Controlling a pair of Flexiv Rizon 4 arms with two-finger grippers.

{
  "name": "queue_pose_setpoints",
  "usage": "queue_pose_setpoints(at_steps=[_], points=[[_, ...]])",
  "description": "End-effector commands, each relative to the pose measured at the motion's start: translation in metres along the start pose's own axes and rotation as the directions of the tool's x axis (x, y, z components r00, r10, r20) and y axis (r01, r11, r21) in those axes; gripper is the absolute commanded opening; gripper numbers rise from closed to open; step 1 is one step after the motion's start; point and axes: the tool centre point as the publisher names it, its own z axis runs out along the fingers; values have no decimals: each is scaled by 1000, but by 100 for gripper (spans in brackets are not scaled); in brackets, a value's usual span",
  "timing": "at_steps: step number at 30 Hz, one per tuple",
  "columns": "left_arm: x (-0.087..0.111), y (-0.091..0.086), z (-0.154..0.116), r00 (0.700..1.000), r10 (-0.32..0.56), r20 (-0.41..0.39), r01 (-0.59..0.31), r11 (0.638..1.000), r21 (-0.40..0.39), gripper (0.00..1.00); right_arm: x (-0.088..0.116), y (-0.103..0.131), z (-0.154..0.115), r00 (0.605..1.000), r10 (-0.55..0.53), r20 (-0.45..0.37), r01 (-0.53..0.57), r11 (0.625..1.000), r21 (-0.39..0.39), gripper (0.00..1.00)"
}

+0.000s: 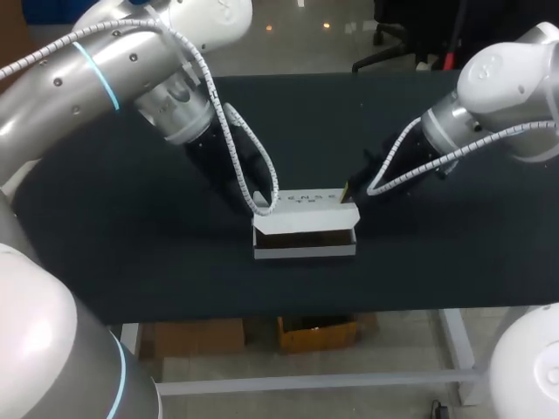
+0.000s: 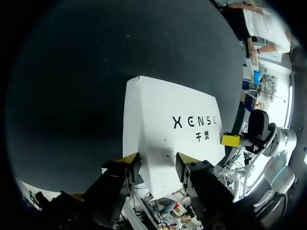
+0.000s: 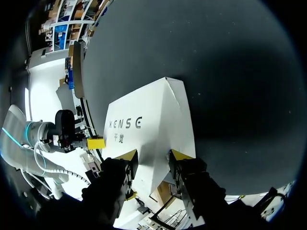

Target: Assemble the packaging by folding the flat box into shape, placing the metal phone stand inside, and closing the box properly

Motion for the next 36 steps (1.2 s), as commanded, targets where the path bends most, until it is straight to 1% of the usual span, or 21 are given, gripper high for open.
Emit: queue_pose_setpoints(at_steps=[1,17,19,25,36], points=[[3,-7,-2,1000,-5,2,5,999,-46,49,4,1,-1,1000,3,0,-3,1000,13,39],[12,-7,-6,999,-35,15,36,996,-83,50,10,3,-7,1000,18,-10,-18,999,33,40],[14,-11,-6,999,-37,17,38,996,-86,50,11,4,-7,1000,20,-12,-20,999,36,40],[15,-9,-5,998,-51,19,53,993,-106,49,12,6,-8,1000,25,-15,-24,999,44,40],[17,-11,-8,998,-67,20,69,989,-129,49,14,9,-8,999,36,-24,-35,998,59,40]])
